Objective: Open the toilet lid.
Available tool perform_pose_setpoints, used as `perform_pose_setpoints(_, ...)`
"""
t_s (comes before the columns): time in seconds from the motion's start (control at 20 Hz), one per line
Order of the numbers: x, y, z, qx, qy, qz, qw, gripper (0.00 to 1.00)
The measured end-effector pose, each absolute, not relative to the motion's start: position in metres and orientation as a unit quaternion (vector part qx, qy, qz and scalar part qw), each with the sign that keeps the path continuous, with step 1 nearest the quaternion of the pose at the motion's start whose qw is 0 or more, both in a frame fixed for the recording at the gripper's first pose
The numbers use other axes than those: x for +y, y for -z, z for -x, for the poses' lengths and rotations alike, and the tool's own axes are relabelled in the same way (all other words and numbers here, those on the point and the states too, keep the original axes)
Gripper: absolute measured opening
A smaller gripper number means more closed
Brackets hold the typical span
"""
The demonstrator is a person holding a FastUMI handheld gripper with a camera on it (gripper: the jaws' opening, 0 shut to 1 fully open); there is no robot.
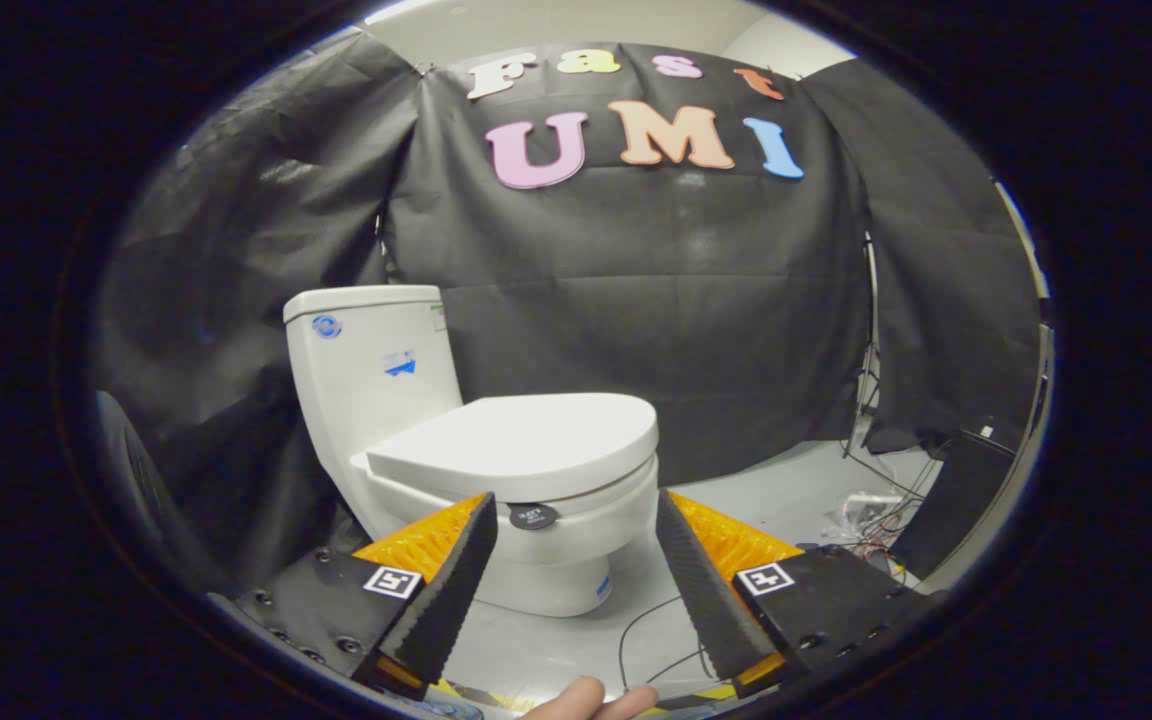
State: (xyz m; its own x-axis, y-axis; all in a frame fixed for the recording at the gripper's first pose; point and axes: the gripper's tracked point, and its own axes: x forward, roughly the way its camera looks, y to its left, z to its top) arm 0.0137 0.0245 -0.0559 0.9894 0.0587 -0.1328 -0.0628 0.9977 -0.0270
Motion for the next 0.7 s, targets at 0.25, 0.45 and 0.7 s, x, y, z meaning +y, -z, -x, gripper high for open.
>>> perform_pose_setpoints(0.25, 0.062, 0.093, -0.045, 0.124, -0.081, 0.030, 0.989, 0.99)
perform_pose_setpoints(0.45, 0.090, 0.125, -0.069, 0.163, -0.111, 0.019, 0.980, 0.99)
perform_pose_setpoints(0.7, 0.120, 0.158, -0.086, 0.201, -0.138, -0.043, 0.969, 0.99)
